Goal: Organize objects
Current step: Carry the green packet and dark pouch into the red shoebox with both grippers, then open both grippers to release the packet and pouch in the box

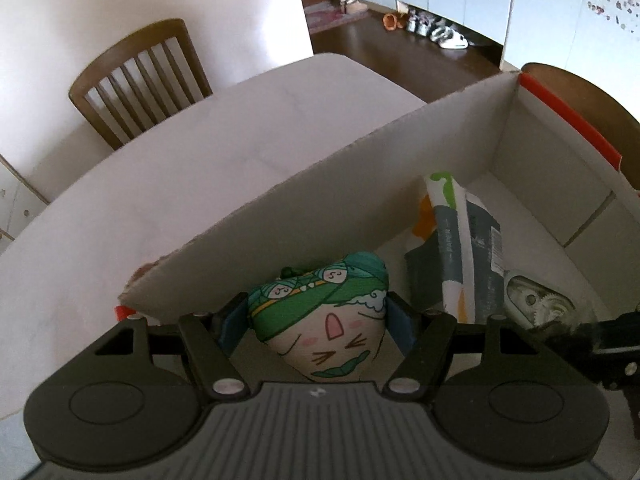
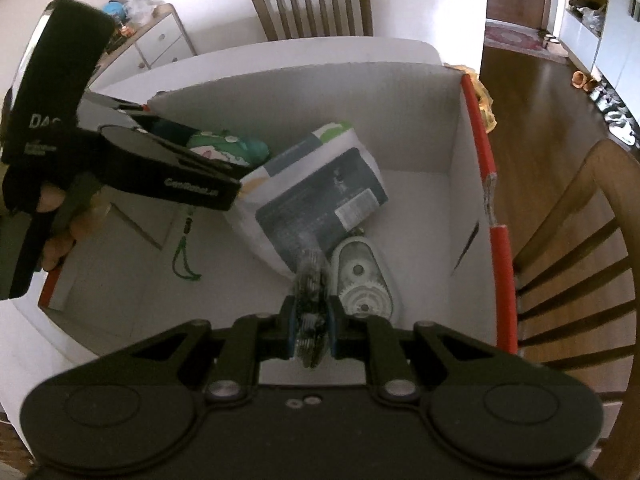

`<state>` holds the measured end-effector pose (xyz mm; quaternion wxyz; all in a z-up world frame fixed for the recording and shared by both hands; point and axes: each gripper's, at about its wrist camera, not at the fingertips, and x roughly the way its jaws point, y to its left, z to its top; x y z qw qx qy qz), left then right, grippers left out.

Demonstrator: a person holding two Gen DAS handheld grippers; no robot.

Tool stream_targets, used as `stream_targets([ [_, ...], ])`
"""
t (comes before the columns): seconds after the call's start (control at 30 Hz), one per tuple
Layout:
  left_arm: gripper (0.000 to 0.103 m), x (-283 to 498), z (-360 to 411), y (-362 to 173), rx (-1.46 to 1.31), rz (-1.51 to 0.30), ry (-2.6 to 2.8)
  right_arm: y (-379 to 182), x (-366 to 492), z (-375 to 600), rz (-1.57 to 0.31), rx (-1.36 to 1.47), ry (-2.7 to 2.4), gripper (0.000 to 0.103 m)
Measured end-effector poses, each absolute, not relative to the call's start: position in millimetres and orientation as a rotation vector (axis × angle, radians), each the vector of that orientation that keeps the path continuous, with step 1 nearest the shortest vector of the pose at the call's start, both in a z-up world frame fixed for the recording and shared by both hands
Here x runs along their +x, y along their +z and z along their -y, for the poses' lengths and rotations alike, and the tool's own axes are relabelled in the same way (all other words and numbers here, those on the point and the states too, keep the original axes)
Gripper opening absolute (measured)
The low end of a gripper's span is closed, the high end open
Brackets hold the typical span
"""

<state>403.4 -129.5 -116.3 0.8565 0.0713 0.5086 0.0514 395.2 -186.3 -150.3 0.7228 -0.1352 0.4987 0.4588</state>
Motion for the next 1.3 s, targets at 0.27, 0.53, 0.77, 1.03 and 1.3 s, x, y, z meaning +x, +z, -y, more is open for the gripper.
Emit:
stream_targets([
  [0.27, 0.072, 407, 131, -122, 0.145, -1.108, 0.087, -157, 395, 182, -1.123, -0.315, 0.991, 0.019],
  [0.53, 0.075, 401, 138, -116, 0.154, -1.084, 0.093, -147, 394, 188, -1.114, -0.307, 0.984, 0.035],
  [0.77, 0.076, 386, 135, -102, 0.109, -1.033, 0.075, -125, 387, 195, -1.058, -0.297, 0.987, 0.049],
  [1.03, 0.078, 360, 131, -74, 0.060, -0.942, 0.058, -94, 372, 208, -0.975, -0.279, 1.003, 0.069],
  [1.3, 0.078, 334, 122, -45, 0.003, -0.855, 0.043, -77, 359, 214, -0.909, -0.258, 0.999, 0.080],
])
